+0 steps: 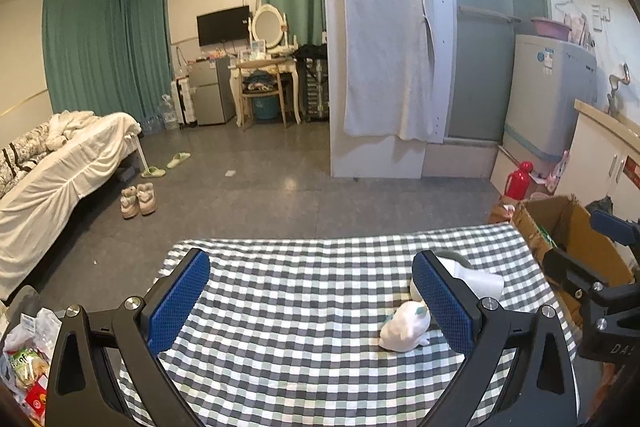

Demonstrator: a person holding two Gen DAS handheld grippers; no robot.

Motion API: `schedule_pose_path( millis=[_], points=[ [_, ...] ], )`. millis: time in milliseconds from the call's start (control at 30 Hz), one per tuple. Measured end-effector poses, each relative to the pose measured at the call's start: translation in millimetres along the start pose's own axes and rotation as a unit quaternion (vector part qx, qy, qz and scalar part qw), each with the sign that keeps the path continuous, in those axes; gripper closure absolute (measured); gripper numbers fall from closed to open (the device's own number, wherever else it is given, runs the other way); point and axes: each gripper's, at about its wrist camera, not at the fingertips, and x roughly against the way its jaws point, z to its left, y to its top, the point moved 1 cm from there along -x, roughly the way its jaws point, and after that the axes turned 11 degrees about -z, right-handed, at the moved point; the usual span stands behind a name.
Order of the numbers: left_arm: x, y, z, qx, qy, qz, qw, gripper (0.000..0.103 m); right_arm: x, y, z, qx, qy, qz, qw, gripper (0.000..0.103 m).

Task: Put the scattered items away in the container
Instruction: 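Withdraw both grippers from the box toward the hair dryer and plush toy, then grasp the white plush toy with the left gripper while the right grasps the white hair dryer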

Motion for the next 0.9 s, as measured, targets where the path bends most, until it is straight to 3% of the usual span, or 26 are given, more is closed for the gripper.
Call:
schedule_pose_path(
  millis=[200,333,500,900],
  points=[
    [-17.0,-10.3,-6.5,-0.007,-0.017,0.037,0.9992,0.000,-16.0,-13.5,2.4,0.022,0.006,0.039,0.999,0.000],
    [-32.2,-22.5,-14.8,-0.020,-0.030,0.071,0.9968,0.000,-36.5,-26.5,-0.6,0.026,0.038,0.087,0.995,0.000],
    [-47.7,-38.5,-27.4,-0.037,-0.051,0.118,0.9911,0.000,-51.1,-33.3,-5.9,0.032,0.039,0.110,0.993,0.000],
    [-75.9,-67.6,-57.1,-0.087,-0.098,0.175,0.9759,0.000,-78.5,-50.4,-9.9,0.079,0.049,0.154,0.984,0.001]
  ],
)
